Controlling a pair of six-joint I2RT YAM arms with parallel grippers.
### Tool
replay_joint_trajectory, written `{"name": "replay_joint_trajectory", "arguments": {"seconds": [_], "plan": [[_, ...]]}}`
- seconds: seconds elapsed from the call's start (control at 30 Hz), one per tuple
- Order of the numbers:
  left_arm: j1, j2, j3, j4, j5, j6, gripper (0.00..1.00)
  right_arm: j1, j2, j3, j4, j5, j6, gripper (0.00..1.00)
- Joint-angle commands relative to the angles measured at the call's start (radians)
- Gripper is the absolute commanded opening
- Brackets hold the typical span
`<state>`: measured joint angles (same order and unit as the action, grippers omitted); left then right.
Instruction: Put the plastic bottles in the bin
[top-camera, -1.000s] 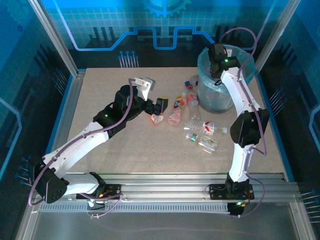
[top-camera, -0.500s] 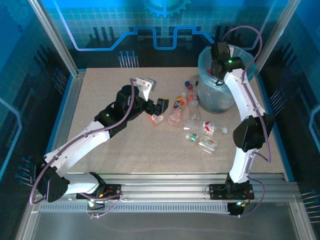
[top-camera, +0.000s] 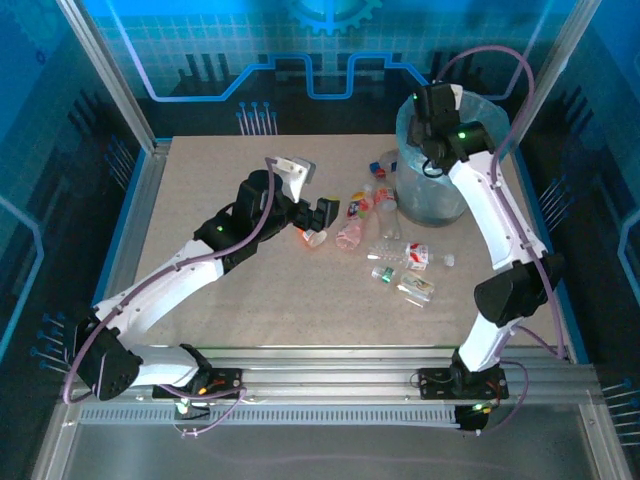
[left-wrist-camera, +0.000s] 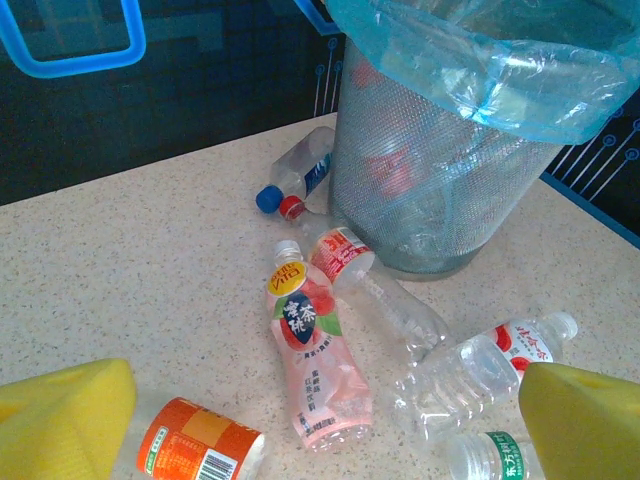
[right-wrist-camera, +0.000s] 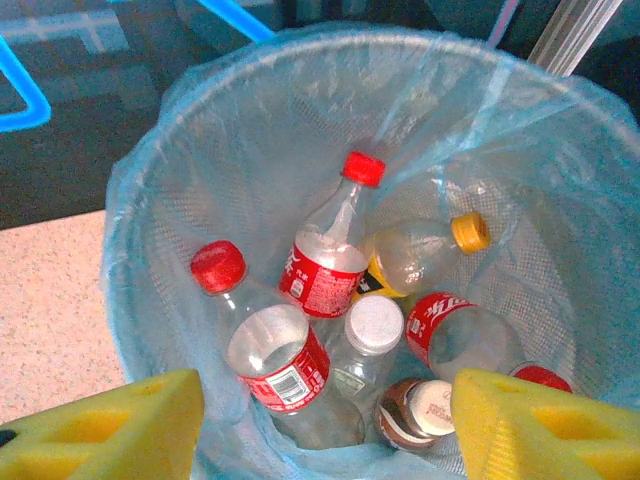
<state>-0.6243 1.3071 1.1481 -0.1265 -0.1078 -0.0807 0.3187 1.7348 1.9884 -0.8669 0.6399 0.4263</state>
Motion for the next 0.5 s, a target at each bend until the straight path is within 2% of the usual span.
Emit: {"name": "replay_joint_trajectory", "arguments": {"seconds": [0.0, 0.3, 0.47], "plan": [[0.006, 0.017, -0.005, -0.008, -0.001, -0.02, 0.99, 0.052, -0.062, 0.008, 0.048, 0.059, -0.007, 0.67], [0.019, 0.06, 0.015, -0.043, -0.018, -0.042, 0.99, 0.27, -0.051, 0.09, 0.062, 0.126, -0.136, 0.66], [0.074, 0.119, 0.057, -0.106, -0.011, -0.128, 0.99, 0.356, 0.054, 0.12, 0.036, 0.035, -0.158, 0.65]]}}
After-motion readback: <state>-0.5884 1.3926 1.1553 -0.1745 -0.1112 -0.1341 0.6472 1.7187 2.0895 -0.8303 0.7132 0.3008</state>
